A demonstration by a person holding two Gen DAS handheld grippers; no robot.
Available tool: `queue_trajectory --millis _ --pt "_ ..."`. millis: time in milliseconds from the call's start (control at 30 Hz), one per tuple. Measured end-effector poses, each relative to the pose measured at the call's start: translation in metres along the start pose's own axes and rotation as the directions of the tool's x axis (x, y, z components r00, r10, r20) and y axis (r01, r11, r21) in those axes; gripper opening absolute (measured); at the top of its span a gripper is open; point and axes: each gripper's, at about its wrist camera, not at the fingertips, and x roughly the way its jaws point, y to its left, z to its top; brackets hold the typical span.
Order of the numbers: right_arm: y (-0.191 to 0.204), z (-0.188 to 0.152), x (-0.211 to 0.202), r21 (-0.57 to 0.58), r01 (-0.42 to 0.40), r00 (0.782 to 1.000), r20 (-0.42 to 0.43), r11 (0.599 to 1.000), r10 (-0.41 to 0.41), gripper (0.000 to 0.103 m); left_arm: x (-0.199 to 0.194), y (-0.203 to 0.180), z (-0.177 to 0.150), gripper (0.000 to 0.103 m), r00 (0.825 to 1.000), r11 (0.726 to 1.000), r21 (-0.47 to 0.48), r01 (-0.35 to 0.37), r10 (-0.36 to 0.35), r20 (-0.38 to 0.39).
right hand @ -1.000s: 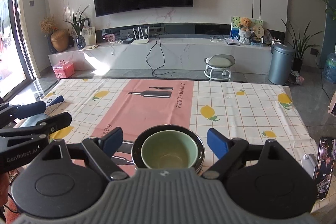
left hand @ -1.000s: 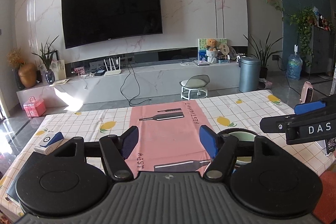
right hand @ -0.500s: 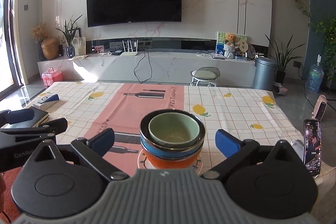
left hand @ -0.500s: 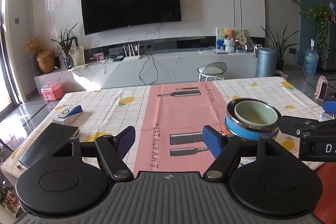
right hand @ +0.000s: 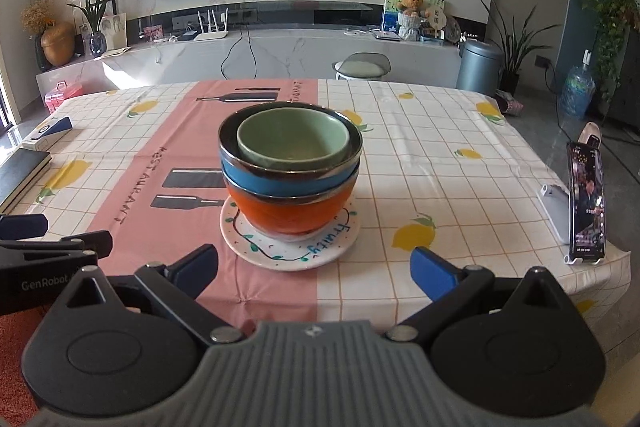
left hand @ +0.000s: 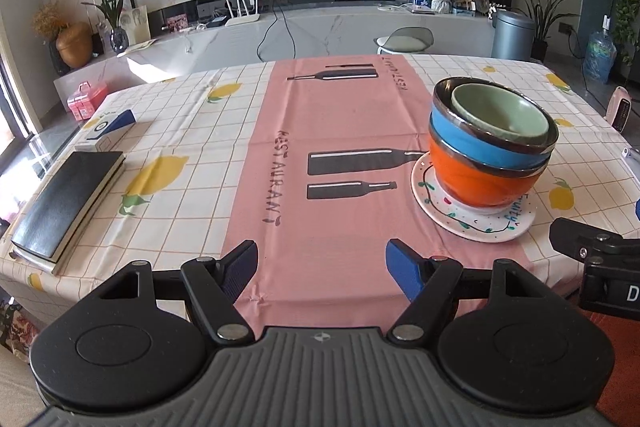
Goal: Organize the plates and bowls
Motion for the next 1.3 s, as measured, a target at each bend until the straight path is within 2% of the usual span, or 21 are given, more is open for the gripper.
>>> queue_trajectory --millis 267,700,1300 --pt "-0.0009 -0.0001 0.0034 0.001 -0.023 1.000 -0.003 1.000 0.023 0.100 0.0018 -0.0015 0.0005 0.086 1.000 1.000 0.000 -0.022 0.022 -0.018" --pt "0.0047 -0.0002 0.0003 -0.023 -0.028 1.000 0.001 0.999 0.028 0.100 -0.0022 0.0043 0.0019 0.086 1.000 0.999 -0.032 -0.029 0.029 -0.009" --pt "0.0066 -0.0016 -0.0014 -0.026 -0.024 1.000 0.009 0.999 0.025 0.100 -0.0059 0.0033 0.0011 0.086 0.999 0.999 -0.023 -0.048 0.049 0.013"
